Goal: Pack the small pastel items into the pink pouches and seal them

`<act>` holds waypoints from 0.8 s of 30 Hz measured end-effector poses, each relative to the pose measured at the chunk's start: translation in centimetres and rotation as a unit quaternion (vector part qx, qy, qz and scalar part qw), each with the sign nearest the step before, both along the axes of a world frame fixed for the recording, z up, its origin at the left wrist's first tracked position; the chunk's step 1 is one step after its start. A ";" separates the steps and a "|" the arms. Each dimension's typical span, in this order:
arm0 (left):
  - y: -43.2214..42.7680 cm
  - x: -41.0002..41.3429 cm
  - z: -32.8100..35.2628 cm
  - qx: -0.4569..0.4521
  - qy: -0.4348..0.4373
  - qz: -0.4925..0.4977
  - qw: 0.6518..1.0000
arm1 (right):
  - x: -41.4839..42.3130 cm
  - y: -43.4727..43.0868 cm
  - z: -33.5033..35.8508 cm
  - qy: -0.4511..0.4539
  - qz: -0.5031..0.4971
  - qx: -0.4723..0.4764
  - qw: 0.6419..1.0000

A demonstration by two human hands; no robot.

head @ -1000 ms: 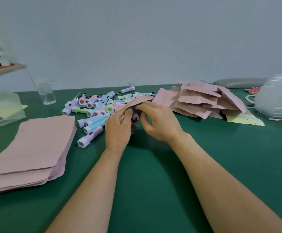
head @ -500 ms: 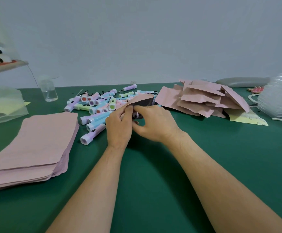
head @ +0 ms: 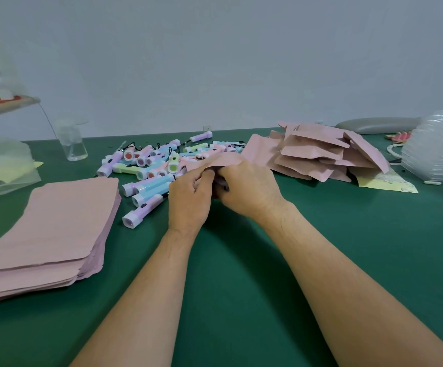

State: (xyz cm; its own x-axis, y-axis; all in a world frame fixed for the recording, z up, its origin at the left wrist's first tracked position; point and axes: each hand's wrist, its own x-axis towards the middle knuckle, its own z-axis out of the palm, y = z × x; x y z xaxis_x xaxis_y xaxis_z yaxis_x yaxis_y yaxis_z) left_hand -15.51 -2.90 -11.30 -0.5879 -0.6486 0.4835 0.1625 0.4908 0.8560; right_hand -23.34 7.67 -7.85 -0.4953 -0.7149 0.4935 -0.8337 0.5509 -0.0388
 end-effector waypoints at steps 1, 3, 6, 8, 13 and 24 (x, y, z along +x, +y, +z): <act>-0.1 -0.1 -0.1 -0.001 -0.002 -0.003 1.000 | 0.0 0.0 0.1 0.006 -0.011 -0.005 1.000; -0.1 -0.2 -0.3 -0.005 -0.003 -0.013 1.000 | -0.1 0.0 0.2 0.015 -0.017 -0.022 1.000; -0.1 -0.2 -0.3 0.000 -0.003 -0.017 1.000 | 0.0 0.3 0.4 0.010 -0.007 -0.033 0.999; -0.1 -0.1 -0.2 -0.001 -0.006 -0.011 1.000 | 0.2 0.5 0.5 -0.004 -0.012 -0.037 0.999; 0.2 0.1 0.1 -0.016 -0.010 -0.011 1.000 | 0.2 0.6 0.5 -0.036 -0.016 -0.013 0.999; 0.8 0.1 -0.1 -0.001 -0.021 -0.075 0.997 | 0.5 0.2 0.6 0.046 -0.119 -0.025 0.991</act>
State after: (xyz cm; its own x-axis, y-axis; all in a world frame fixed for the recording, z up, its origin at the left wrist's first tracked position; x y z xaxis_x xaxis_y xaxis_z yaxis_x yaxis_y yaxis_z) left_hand -15.37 -2.15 -11.37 -0.6979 -0.5516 0.4567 0.1970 0.4653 0.8630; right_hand -22.85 7.91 -7.27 -0.5983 -0.5559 0.5770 -0.6813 0.7320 -0.0013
